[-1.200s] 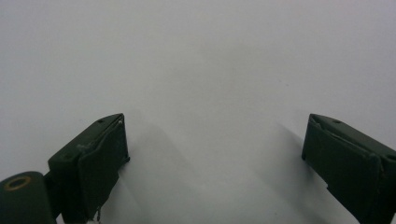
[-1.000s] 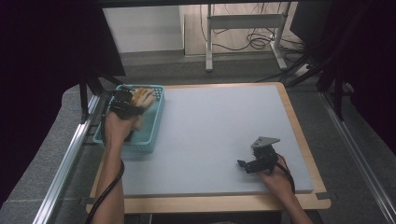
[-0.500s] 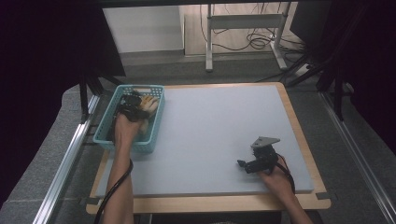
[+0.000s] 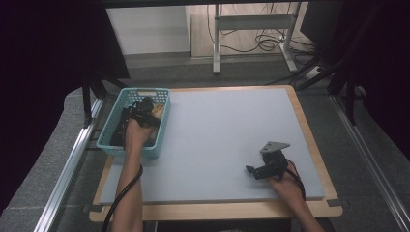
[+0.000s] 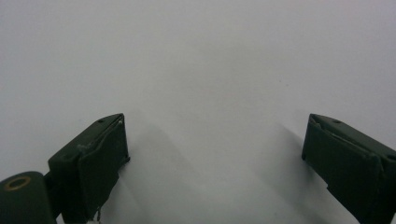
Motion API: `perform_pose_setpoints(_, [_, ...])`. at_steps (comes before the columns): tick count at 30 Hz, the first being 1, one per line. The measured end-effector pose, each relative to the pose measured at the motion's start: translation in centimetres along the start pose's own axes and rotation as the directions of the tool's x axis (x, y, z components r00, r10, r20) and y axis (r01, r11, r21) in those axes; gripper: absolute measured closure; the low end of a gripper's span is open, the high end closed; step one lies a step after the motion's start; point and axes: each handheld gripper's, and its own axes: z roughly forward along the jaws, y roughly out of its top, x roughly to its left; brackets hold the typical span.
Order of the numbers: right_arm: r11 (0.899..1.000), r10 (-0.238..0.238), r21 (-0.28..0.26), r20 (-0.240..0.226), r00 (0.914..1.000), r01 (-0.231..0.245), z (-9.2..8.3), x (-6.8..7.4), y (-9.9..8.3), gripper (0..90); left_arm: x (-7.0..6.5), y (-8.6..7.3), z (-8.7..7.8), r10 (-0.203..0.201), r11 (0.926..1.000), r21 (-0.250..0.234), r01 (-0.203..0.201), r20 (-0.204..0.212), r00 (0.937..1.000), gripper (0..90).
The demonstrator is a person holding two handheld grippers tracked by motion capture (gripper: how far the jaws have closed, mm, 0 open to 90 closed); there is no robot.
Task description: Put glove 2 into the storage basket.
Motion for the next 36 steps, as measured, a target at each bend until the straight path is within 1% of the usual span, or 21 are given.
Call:
perform_pose_setpoints(3, [1.0, 0.0, 0.0, 0.0, 1.0, 0.0, 0.0, 0.0, 0.0, 6.8, 0.5, -0.2, -0.1, -0.004, 1.0, -0.005, 0.004, -0.006, 1.0, 29.9])
perform_pose_setpoints(5, [1.0, 0.0, 0.0, 0.0, 1.0, 0.0, 0.0, 0.0, 0.0, 6.8, 0.8, -0.4, -0.5, -0.013, 0.9996, -0.025, 0.013, 0.025, 0.9996, 22.0])
perform_pose_setpoints(6, [1.0, 0.0, 0.0, 0.0, 1.0, 0.0, 0.0, 0.0, 0.0, 6.8, 0.9, -0.4, -0.9, -0.015, 0.999, -0.041, 0.017, 0.039, 0.9991, 19.8])
perform_pose_setpoints(8, [1.0, 0.0, 0.0, 0.0, 1.0, 0.0, 0.0, 0.0, 0.0, 6.8, 1.0, -0.4, -1.7, -0.004, 0.9982, -0.06, 0.006, 0.039, 0.9992, 15.8])
perform_pose_setpoints(11, [1.0, 0.0, 0.0, 0.0, 1.0, 0.0, 0.0, 0.0, 0.0, 6.8, 0.9, -0.3, -3.1, 0.013, 0.9962, -0.087, -0.011, 0.02, 0.9997, 13.9])
perform_pose_setpoints(13, [1.0, -0.001, 0.0, 0.0, 1.0, 0.001, 0.0, 0.0, 0.0, 6.8, 1.0, -0.3, -3.9, 0.011, 0.9944, -0.105, -0.008, 0.021, 0.9997, 13.7])
perform_pose_setpoints(16, [1.0, 0.0, 0.0, 0.0, 1.0, 0.0, 0.0, 0.0, 0.0, 6.8, 1.3, -0.5, -4.9, 0.016, 0.9916, -0.129, -0.011, 0.042, 0.999, 13.6])
perform_pose_setpoints(17, [1.0, -0.001, 0.0, 0.0, 1.0, 0.001, 0.0, 0.0, 0.0, 6.8, 1.4, -0.5, -5.2, 0.016, 0.9898, -0.142, -0.008, 0.055, 0.9984, 13.6])
perform_pose_setpoints(19, [1.0, -0.001, 0.0, 0.0, 1.0, 0.001, 0.0, 0.0, 0.0, 6.8, 1.5, -0.6, -5.9, 0.02, 0.9851, -0.172, -0.003, 0.099, 0.9949, 13.5])
perform_pose_setpoints(20, [1.0, -0.001, 0.0, 0.0, 1.0, 0.001, 0.0, 0.0, 0.0, 6.8, 1.5, -0.7, -6.0, 0.02, 0.9835, -0.181, 0.0, 0.106, 0.9941, 13.3])
perform_pose_setpoints(22, [1.0, -0.001, 0.0, 0.0, 1.0, 0.001, 0.0, 0.0, 0.0, 6.8, 1.5, -0.7, -6.3, 0.021, 0.9828, -0.184, -0.006, 0.08, 0.9966, 13.5])
perform_pose_setpoints(24, [1.0, -0.001, 0.0, 0.0, 1.0, 0.001, 0.0, 0.0, 0.0, 6.8, 1.7, -0.8, -6.4, 0.006, 0.9819, -0.189, 0.002, 0.044, 0.999, 16.9])
perform_pose_setpoints(26, [1.0, -0.001, 0.0, 0.0, 1.0, 0.001, 0.0, 0.0, 0.0, 6.8, 2.1, -1.0, -6.5, -0.023, 0.9804, -0.196, 0.022, 0.0, 0.9997, 26.6])
perform_pose_setpoints(27, [1.0, -0.001, 0.0, 0.0, 1.0, 0.001, 0.0, 0.0, 0.0, 6.8, 2.4, -1.3, -6.5, -0.046, 0.9803, -0.193, 0.04, -0.024, 0.9987, 32.8])
perform_pose_setpoints(28, [1.0, -0.001, 0.0, 0.0, 1.0, 0.001, 0.0, 0.0, 0.0, 6.8, 2.7, -1.4, -6.5, -0.056, 0.9806, -0.19, 0.048, -0.035, 0.9978, 39.2])
perform_pose_setpoints(29, [1.0, -0.001, 0.0, 0.0, 1.0, 0.001, 0.0, 0.0, 0.0, 6.8, 2.9, -1.6, -6.3, -0.065, 0.982, -0.18, 0.056, -0.042, 0.997, 46.9])
perform_pose_setpoints(30, [1.0, 0.0, 0.0, 0.0, 1.0, 0.0, 0.0, 0.0, 0.0, 6.8, 3.2, -1.8, -6.0, -0.068, 0.9854, -0.159, 0.059, -0.051, 0.9964, 55.3])
perform_pose_setpoints(32, [1.0, 0.0, 0.0, 0.0, 1.0, 0.0, 0.0, 0.0, 0.0, 6.8, 3.5, -2.2, -5.2, -0.072, 0.9909, -0.118, 0.065, -0.057, 0.9958, 66.7])
perform_pose_setpoints(33, [1.0, 0.0, 0.0, 0.0, 1.0, 0.0, 0.0, 0.0, 0.0, 6.8, 3.5, -2.3, -4.7, -0.07, 0.993, -0.099, 0.064, -0.05, 0.9963, 70.8])
perform_pose_setpoints(36, [1.0, 0.0, 0.0, 0.0, 1.0, 0.0, 0.0, 0.0, 0.0, 6.8, 3.4, -2.4, -3.4, -0.07, 0.9959, -0.059, 0.068, -0.033, 0.997, 76.4])
